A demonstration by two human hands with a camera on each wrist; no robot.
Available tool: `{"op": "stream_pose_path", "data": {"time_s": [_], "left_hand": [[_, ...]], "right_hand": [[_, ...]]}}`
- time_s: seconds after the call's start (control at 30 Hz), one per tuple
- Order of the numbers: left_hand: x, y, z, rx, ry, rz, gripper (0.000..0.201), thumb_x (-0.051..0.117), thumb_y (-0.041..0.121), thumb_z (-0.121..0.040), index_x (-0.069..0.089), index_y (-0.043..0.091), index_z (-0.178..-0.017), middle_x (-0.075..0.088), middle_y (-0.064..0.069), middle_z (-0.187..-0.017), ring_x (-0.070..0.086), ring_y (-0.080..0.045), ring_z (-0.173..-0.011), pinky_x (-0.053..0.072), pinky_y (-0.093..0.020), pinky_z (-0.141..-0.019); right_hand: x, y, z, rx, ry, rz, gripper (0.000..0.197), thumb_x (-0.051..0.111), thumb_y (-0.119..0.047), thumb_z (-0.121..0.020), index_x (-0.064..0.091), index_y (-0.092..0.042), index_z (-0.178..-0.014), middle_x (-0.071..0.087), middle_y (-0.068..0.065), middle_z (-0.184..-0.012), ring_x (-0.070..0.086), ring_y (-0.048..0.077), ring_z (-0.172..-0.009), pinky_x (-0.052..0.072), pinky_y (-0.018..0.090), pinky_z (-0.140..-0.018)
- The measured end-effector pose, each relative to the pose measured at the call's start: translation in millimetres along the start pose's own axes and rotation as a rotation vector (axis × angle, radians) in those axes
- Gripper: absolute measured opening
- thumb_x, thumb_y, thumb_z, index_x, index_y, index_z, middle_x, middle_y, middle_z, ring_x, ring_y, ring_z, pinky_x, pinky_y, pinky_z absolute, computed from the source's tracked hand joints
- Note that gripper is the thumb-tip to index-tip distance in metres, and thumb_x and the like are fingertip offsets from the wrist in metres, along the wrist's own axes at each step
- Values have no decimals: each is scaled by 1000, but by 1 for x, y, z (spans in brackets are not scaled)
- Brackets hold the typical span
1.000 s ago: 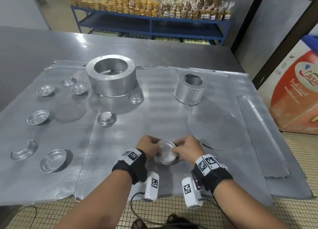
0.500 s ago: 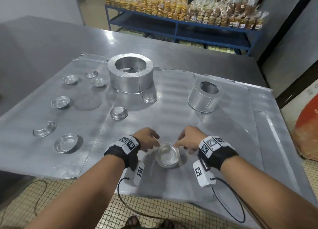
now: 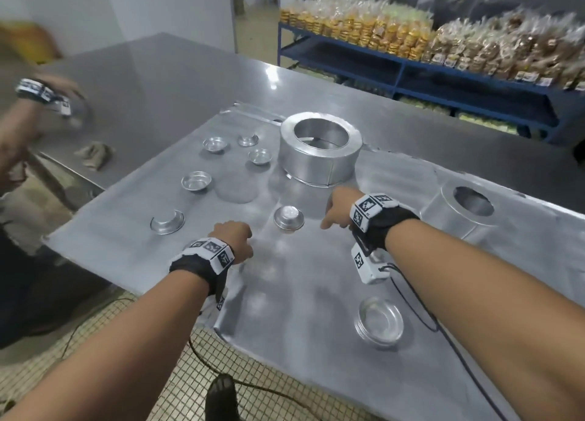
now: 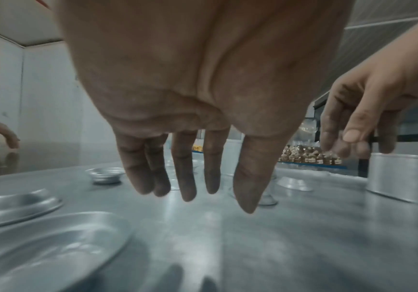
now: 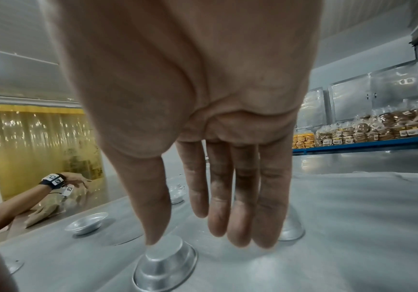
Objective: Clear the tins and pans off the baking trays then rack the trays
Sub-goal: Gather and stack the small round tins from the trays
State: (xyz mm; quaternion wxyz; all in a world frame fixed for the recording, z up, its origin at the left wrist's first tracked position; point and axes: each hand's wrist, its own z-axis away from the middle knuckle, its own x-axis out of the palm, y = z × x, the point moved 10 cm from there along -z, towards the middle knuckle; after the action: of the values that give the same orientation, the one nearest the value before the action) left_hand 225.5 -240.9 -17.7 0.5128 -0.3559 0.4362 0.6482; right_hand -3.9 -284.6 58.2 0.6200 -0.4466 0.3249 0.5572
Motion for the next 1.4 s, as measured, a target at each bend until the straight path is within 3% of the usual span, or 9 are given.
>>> {"op": "stream_pose_path", "data": {"time_s": [0.17, 0.33, 0.6, 0.7, 0.87, 1.0, 1.2, 1.3, 1.4], "left_hand": [[-2, -56, -8, -52, -36, -32, 79, 81, 48, -71, 47, 30, -139, 47, -4, -135, 41, -30, -128, 41, -45, -100], [13, -85, -10, -30, -148, -26, 97, 86, 57, -56, 45, 25, -138, 44, -4, -133, 42, -28, -126, 45, -47, -102], [9, -97, -18, 40, -137, 61, 94, 89, 57, -51, 51, 16, -127, 50, -7, -123, 54, -27, -114, 51, -39, -95], [2, -100, -23, 82, -99, 150, 84, 85, 61, -47, 61, 17, -115, 54, -2, -110, 59, -19, -102, 53, -29, -82], [-9, -105, -23, 130, -99, 393, 81, 91, 43, -53, 54, 23, -121, 53, 2, -108, 57, -13, -89, 48, -24, -69], [-5, -108, -21, 180, -160, 584, 77, 94, 42, -52, 53, 27, -115, 61, 9, -104, 63, -12, -94, 54, -27, -79], [-5, -116, -26, 190, -90, 859, 35, 71, 20, -65, 61, 24, -99, 70, -2, -92, 69, -25, -87, 57, -50, -79], [-3, -118, -26, 178, -95, 952, 29, 62, 9, -70, 62, 23, -95, 68, -9, -89, 69, -31, -80, 58, -54, -75], [9, -120, -22, 51, -190, 1247, 34, 49, -17, -82, 58, 10, -101, 57, -21, -97, 65, -41, -73, 60, -53, -67]], "right_hand": [[11, -47, -41, -18, 70, 105, 40, 78, -28, -79, 69, -8, -112, 70, 8, -111, 65, 27, -102, 54, 32, -86], [40, -54, -69, 86, 57, 42, 53, 74, -31, -81, 61, -8, -126, 64, 11, -125, 61, 29, -116, 51, 32, -95], [67, -52, -84, 198, 57, -52, 59, 78, -45, -71, 62, -11, -117, 68, 9, -113, 64, 30, -106, 54, 32, -88], [70, -51, -85, 218, 73, -62, 62, 82, -46, -67, 64, -12, -116, 69, 9, -111, 64, 30, -106, 54, 32, -88], [73, -49, -89, 234, 121, -80, 65, 85, -48, -54, 67, -18, -109, 69, 8, -106, 65, 31, -99, 57, 35, -84], [67, -50, -83, 282, 157, -100, 57, 86, -45, -49, 61, -17, -91, 65, 8, -97, 65, 29, -88, 57, 33, -75], [62, -49, -73, 320, 232, -187, 60, 87, -41, -55, 62, -15, -102, 63, 10, -103, 65, 31, -92, 57, 37, -81], [58, -50, -69, 307, 297, -248, 69, 88, -42, -56, 58, -18, -113, 63, 8, -113, 63, 30, -103, 54, 40, -89], [56, -57, -69, 242, 324, -309, 82, 86, -36, -62, 50, -21, -134, 58, 9, -129, 56, 29, -120, 49, 36, -98]]}}
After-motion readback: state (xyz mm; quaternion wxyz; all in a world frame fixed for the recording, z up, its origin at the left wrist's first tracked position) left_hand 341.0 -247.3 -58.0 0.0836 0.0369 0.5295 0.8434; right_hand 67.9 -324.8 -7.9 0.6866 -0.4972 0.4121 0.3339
